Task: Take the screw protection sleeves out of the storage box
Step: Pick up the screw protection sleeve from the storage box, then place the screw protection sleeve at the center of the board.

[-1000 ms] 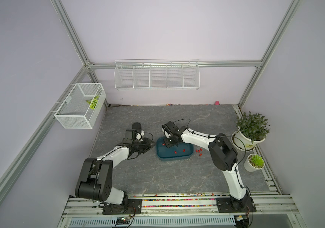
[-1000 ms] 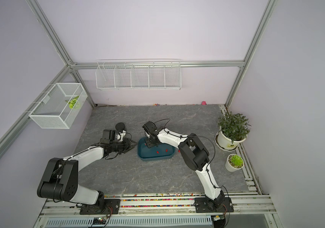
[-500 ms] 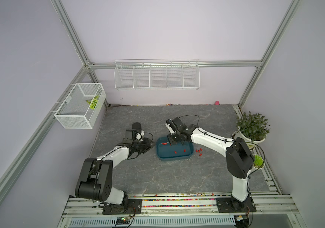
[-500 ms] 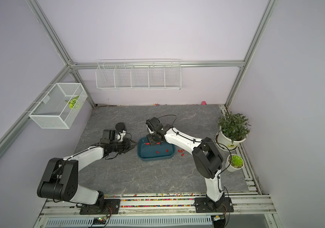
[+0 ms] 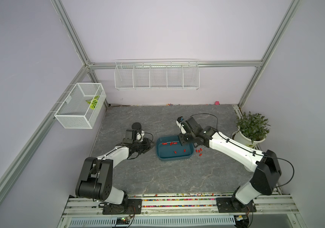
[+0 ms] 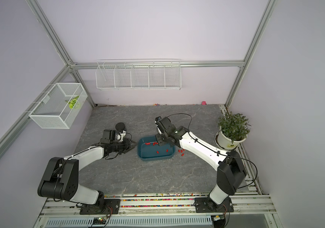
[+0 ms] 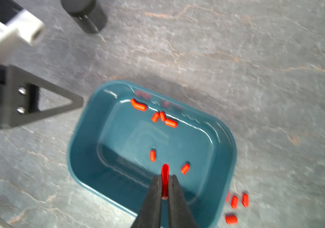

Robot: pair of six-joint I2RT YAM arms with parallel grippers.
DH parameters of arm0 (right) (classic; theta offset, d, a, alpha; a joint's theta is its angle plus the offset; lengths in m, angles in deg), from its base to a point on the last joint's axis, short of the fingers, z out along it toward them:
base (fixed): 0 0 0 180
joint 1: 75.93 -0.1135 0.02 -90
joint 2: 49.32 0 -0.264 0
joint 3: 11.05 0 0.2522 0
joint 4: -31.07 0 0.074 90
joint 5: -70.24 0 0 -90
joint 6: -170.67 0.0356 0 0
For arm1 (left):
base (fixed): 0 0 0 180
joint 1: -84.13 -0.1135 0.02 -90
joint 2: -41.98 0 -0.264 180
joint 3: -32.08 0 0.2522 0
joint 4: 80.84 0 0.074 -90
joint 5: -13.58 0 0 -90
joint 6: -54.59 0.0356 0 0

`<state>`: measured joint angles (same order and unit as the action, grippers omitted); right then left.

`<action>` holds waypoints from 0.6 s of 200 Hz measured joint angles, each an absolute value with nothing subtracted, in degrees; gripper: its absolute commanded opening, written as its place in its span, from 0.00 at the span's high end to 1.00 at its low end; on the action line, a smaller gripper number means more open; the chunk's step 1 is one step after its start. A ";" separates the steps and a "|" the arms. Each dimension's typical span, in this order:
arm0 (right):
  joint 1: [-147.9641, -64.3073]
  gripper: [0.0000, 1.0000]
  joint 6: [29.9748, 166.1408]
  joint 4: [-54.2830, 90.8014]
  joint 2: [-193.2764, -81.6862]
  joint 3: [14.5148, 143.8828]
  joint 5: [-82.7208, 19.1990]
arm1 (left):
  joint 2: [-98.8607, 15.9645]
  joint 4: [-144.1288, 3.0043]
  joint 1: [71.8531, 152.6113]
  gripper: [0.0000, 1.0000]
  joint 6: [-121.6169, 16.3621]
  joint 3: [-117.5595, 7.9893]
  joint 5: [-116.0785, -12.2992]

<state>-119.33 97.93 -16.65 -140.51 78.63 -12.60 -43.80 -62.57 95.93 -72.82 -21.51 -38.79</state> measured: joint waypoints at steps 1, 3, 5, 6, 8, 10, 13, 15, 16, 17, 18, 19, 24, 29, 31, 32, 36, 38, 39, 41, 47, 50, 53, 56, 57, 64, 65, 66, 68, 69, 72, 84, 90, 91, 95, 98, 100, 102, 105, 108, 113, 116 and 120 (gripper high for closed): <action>-119.31 0.87 97.95 -16.65 -140.38 78.45 -12.56 | -43.82 -62.57 95.93 0.56 -72.82 -21.51 -38.79; -119.24 0.87 97.95 -16.78 -140.03 77.97 -12.43 | -43.86 -62.54 95.93 0.56 -72.82 -21.51 -38.77; -119.13 0.87 98.02 -16.80 -139.62 77.45 -12.23 | -43.88 -62.54 95.93 0.56 -72.79 -21.51 -38.75; -119.09 0.87 97.99 -16.80 -139.51 77.27 -12.21 | -43.91 -62.54 95.93 0.56 -72.82 -21.51 -38.73; -119.05 0.87 98.02 -16.80 -139.14 76.77 -12.19 | -43.95 -62.54 95.93 0.56 -72.79 -21.51 -38.68; -118.98 0.87 98.02 -16.87 -138.88 76.40 -12.10 | -43.97 -62.52 95.93 0.56 -72.79 -21.51 -38.64; -118.87 0.87 98.06 -16.89 -138.35 75.70 -11.82 | -43.97 -62.50 95.93 0.56 -72.79 -21.51 -38.62; -118.78 0.87 98.08 -16.93 -137.96 75.15 -11.82 | -43.99 -62.50 95.93 0.56 -72.79 -21.51 -38.62; -118.72 0.87 98.10 -17.02 -137.70 74.87 -11.73 | -44.02 -62.50 95.93 0.56 -72.79 -21.51 -38.62; -118.67 0.87 98.10 -17.06 -137.56 74.69 -11.66 | -44.02 -62.50 95.93 0.56 -72.79 -21.51 -38.59; -118.63 0.87 98.13 -17.08 -137.41 74.50 -11.60 | -44.02 -62.50 95.93 0.56 -72.79 -21.51 -38.57; -118.59 0.87 98.24 -17.06 -137.15 74.17 -11.55 | -44.02 -62.50 95.93 0.56 -72.79 -21.51 -38.57; -118.37 0.87 98.28 -17.21 -136.21 73.01 -11.27 | -44.02 -62.50 95.93 0.56 -72.79 -21.51 -38.51; -118.13 0.87 98.41 -17.21 -135.23 71.83 -11.14 | -44.02 -62.52 95.93 0.56 -72.79 -21.51 -38.42; -118.04 0.87 98.43 -17.30 -134.94 71.48 -11.01 | -44.02 -62.52 95.93 0.56 -72.79 -21.51 -38.40; -117.89 0.87 98.48 -17.30 -134.64 71.15 -10.92 | -44.02 -62.50 95.93 0.56 -72.79 -21.51 -38.38; -117.69 0.87 98.52 -17.32 -133.96 70.34 -10.88 | -44.02 -62.52 95.93 0.56 -72.79 -21.51 -38.35; -117.49 0.87 98.63 -17.39 -133.50 69.86 -10.75 | -44.02 -62.52 95.93 0.56 -72.79 -21.51 -38.31; -117.43 0.87 98.67 -17.39 -133.35 69.69 -10.72 | -44.02 -62.52 95.93 0.56 -72.79 -21.51 -38.29; -117.25 0.87 98.67 -17.37 -132.95 69.23 -10.77 | -44.02 -62.52 95.93 0.56 -72.79 -21.51 -38.20; -116.62 0.87 98.89 -17.56 -131.73 67.85 -10.59 | -44.02 -62.52 95.93 0.56 -72.79 -21.51 -37.98; -116.31 0.87 98.93 -17.63 -131.23 67.28 -10.55 | -44.02 -62.52 95.93 0.56 -72.79 -21.51 -37.90; -115.96 0.87 99.11 -17.61 -130.72 66.69 -10.55 | -44.02 -62.54 95.93 0.56 -72.77 -21.51 -37.74; -115.64 0.87 99.13 -17.61 -130.26 66.13 -10.55 | -44.02 -62.54 95.93 0.56 -72.75 -21.51 -37.61; -115.53 0.87 99.15 -17.61 -130.13 65.97 -10.53 | -44.02 -62.54 95.93 0.56 -72.75 -21.51 -37.57; -114.61 0.87 99.44 -17.61 -129.04 64.60 -10.55 | -44.02 -62.54 95.93 0.56 -72.66 -21.51 -37.28; -114.52 0.86 99.48 -17.63 -128.93 64.44 -10.55 | -44.02 -62.54 95.93 0.56 -72.66 -21.51 -37.22; -114.30 0.86 99.55 -17.61 -128.73 64.14 -10.57 | -44.02 -62.54 95.93 0.56 -72.66 -21.51 -37.17; -114.11 0.87 99.59 -17.56 -128.56 63.87 -10.59 | -44.02 -62.54 95.93 0.56 -72.64 -21.51 -37.06; -113.91 0.87 99.68 -17.50 -128.36 63.59 -10.64 | -44.02 -62.54 95.93 0.56 -72.64 -21.51 -37.04; -113.54 0.86 99.81 -17.46 -127.99 63.00 -10.61 | -44.02 -62.54 95.93 0.56 -72.62 -21.51 -36.91; -112.07 0.87 100.44 -17.11 -126.77 60.68 -10.90 | -43.95 -62.54 95.93 0.56 -72.62 -21.51 -36.41; -111.42 0.87 100.79 -16.95 -126.37 59.70 -11.10 | -43.91 -62.54 95.93 0.56 -72.62 -21.51 -36.15; -111.33 0.87 100.84 -16.93 -126.35 59.57 -11.10 | -43.88 -62.54 95.93 0.56 -72.62 -21.51 -36.08; -110.94 0.86 101.08 -16.76 -126.15 58.91 -11.12 | -43.84 -62.54 95.93 0.56 -72.62 -21.51 -35.95; -110.70 0.86 101.16 -16.67 -126.11 58.52 -11.23 | -43.80 -62.57 95.93 0.56 -72.62 -21.51 -35.80; -110.57 0.86 101.30 -16.65 -126.07 58.32 -11.23 | -43.73 -62.57 95.93 0.56 -72.62 -21.51 -35.73; -110.41 0.86 101.36 -16.58 -126.07 58.06 -11.31 | -43.71 -62.57 95.93 0.56 -72.62 -21.51 -35.64; -110.26 0.86 101.58 -16.52 -126.07 57.69 -11.34 | -43.62 -62.61 95.93 0.56 -72.64 -21.51 -35.47; -110.13 0.86 101.69 -16.34 -126.07 57.34 -11.36 | -43.56 -62.63 95.93 0.56 -72.64 -21.51 -35.34; -109.95 0.86 101.95 -16.12 -126.07 56.75 -11.49 | -43.38 -62.76 95.93 0.56 -72.64 -21.51 -35.08; -109.89 0.86 102.10 -15.95 -126.07 56.42 -11.51 | -43.27 -62.92 95.93 0.56 -72.66 -21.47 -34.88; -109.82 0.86 102.24 -15.84 -126.07 56.03 -11.51 | -43.08 -63.16 95.93 0.56 -72.68 -21.41 -34.64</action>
